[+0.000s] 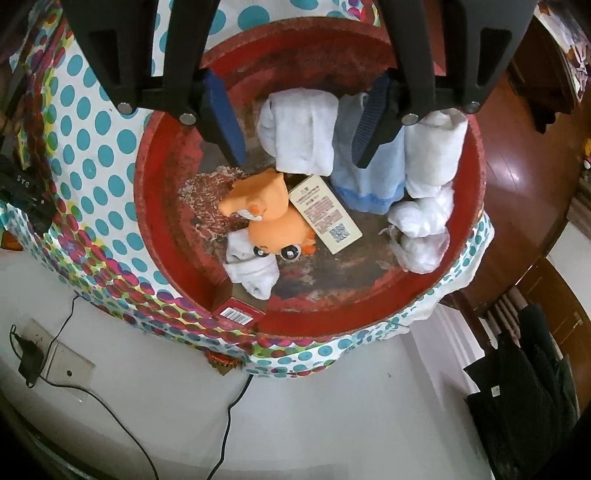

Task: Organize objects
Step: 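Lower the white sock beside the blue sock and open the left tool, then carry the black plastic bag over the red tray with the right tool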

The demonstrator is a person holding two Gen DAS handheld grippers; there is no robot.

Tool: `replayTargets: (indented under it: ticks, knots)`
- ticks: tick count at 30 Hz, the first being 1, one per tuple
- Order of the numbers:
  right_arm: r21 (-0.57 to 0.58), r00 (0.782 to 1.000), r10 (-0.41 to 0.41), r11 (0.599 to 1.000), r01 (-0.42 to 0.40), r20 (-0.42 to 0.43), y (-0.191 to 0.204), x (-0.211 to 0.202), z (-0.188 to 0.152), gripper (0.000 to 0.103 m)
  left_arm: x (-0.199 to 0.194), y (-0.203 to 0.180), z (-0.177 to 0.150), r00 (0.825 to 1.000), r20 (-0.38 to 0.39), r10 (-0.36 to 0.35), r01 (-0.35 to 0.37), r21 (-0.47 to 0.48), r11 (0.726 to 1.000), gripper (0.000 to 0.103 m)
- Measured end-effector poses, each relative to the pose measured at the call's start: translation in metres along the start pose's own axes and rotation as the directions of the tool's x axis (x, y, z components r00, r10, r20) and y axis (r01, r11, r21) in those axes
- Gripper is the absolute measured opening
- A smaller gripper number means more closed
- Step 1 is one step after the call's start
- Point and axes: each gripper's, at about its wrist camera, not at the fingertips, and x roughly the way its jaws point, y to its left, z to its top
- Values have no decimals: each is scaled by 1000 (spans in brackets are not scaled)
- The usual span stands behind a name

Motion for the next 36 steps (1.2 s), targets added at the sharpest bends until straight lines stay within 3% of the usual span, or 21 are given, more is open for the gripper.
replayTargets:
  ticks: [3, 15, 19, 24, 30, 36]
  knots:
    - [1, 1000, -1, 1000, 1, 0, -2, 0, 0, 67, -5, 2, -1, 1000, 2, -3, 3, -1, 1000, 71]
    - [0, 1000, -2, 1000, 2, 0, 4, -1, -1, 67, -25, 20, -4, 1000, 14, -21, 21, -20, 1000, 71]
    - [-5, 1000, 5, 1000, -5, 8, 6, -4, -4, 54, -30, 32, -4, 999, 21, -35, 36, -37, 999, 71]
    - [-1, 1000, 13, 1000, -13, -2, 7, -10, -5, 30, -31, 37, -5, 997, 9, -75, 75, -37, 997, 71]
    - [18, 999, 28, 999, -28, -23, 11, -19, -11, 25, -33, 33, -7, 998, 18, -57, 57, 3, 998, 71]
    - [-22, 999, 32, 999, -33, -31, 45, -26, -15, 25, -32, 34, -8, 998, 11, -58, 58, 2, 998, 71]
